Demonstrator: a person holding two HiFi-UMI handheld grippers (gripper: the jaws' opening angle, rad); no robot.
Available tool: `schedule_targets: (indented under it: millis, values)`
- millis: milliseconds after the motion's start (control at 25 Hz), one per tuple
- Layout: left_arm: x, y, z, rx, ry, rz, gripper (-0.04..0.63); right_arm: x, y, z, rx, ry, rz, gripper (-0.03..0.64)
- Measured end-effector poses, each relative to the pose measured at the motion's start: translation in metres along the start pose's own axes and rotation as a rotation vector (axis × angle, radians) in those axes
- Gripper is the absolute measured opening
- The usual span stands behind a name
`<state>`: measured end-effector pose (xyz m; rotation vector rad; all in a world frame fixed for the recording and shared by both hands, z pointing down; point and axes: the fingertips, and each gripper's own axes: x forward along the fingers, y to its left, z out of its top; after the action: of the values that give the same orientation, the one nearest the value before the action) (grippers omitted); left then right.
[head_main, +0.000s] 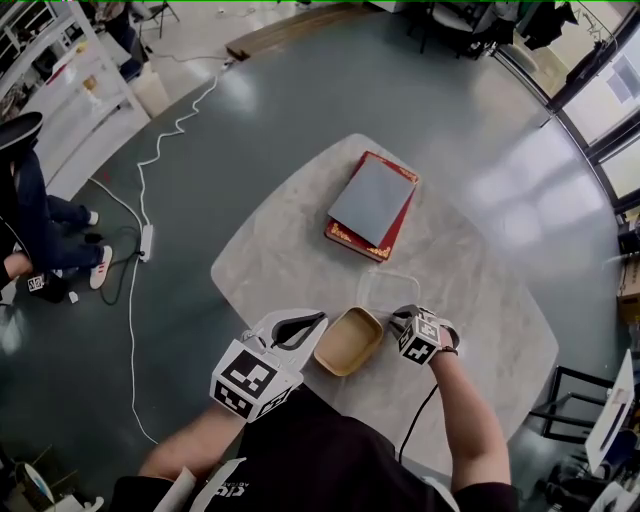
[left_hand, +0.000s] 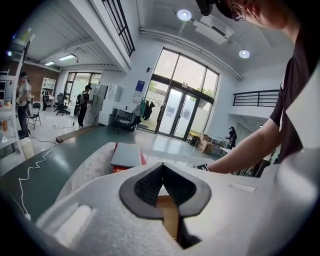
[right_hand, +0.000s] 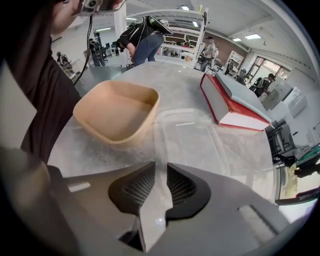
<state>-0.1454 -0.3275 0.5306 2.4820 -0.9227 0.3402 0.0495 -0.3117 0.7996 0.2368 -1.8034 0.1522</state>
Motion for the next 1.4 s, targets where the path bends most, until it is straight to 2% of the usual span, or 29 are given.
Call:
schedule_targets:
  millis: [80, 240, 360, 440, 560, 680, 840, 1080, 1400]
  values:
    - [0.0, 0.0, 0.0, -0.006, -0.005, -0.008, 0.005, 0.0, 0.002, 0.001, 0.041, -0.019, 0.024, 0.04]
    - [0.0, -0.004, 0.002, -0.004, -0.013, -0.034, 0.003, -0.001, 0.001, 0.001, 0.115, -0.018, 0.015, 0.032]
    - [-0.001, -0.007, 0.006, 0.008, -0.025, -0.06, 0.005, -0.003, 0.003, -0.004, 0.185, 0.012, -0.036, 0.032]
    - [-0.002, -0.009, 0.009, 0.016, -0.032, -0.079, 0.005, -0.009, 0.007, -0.008, 0.279, -0.003, -0.083, 0.021]
    - [-0.005, -0.014, 0.011, 0.039, -0.039, -0.11, 0.003, -0.027, 0.015, -0.017, 0.466, -0.077, -0.145, 0.02]
    - [-0.006, -0.02, 0.012, 0.068, -0.037, -0.141, 0.003, -0.049, 0.027, -0.034, 0.58, -0.123, -0.2, 0.02]
    - [-0.003, -0.031, 0.012, 0.093, -0.024, -0.165, 0.003, -0.083, 0.038, -0.054, 0.67, -0.189, -0.271, 0.02]
    - [0.01, -0.068, 0.022, 0.132, -0.018, -0.202, 0.005, -0.141, 0.043, -0.077, 0.793, -0.364, -0.388, 0.02]
    - [0.047, -0.128, 0.032, 0.172, -0.028, -0.216, 0.005, -0.227, 0.067, -0.109, 0.866, -0.603, -0.481, 0.02]
